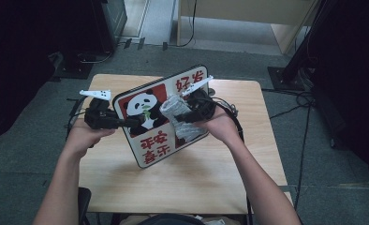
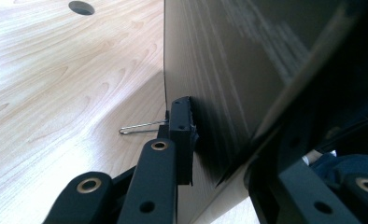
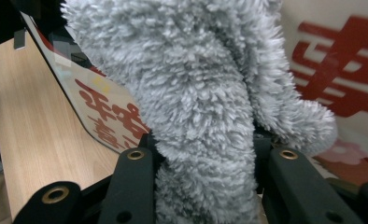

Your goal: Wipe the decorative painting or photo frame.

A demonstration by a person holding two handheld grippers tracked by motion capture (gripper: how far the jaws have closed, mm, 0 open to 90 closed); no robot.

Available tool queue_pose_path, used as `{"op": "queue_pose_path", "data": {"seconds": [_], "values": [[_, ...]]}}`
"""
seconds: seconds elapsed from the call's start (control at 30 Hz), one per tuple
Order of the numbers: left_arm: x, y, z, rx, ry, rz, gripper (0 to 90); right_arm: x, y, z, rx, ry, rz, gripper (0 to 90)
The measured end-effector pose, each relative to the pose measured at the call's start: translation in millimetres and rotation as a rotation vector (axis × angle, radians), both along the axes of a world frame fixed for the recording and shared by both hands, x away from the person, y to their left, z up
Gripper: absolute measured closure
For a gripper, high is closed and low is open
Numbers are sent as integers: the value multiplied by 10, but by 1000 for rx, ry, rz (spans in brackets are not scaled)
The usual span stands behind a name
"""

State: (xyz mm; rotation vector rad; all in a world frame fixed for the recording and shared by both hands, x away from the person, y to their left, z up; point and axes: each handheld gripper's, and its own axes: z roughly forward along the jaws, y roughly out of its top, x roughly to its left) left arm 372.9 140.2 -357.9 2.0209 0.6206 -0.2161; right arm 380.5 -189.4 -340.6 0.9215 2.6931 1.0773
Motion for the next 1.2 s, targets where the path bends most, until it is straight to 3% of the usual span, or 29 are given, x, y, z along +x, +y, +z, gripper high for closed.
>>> {"op": "queue_pose_path", "data": {"seconds": [1.2], "values": [[4,-10,-15,-2,2,-4,765,-115,-95,-632,53,82,15,655]]}}
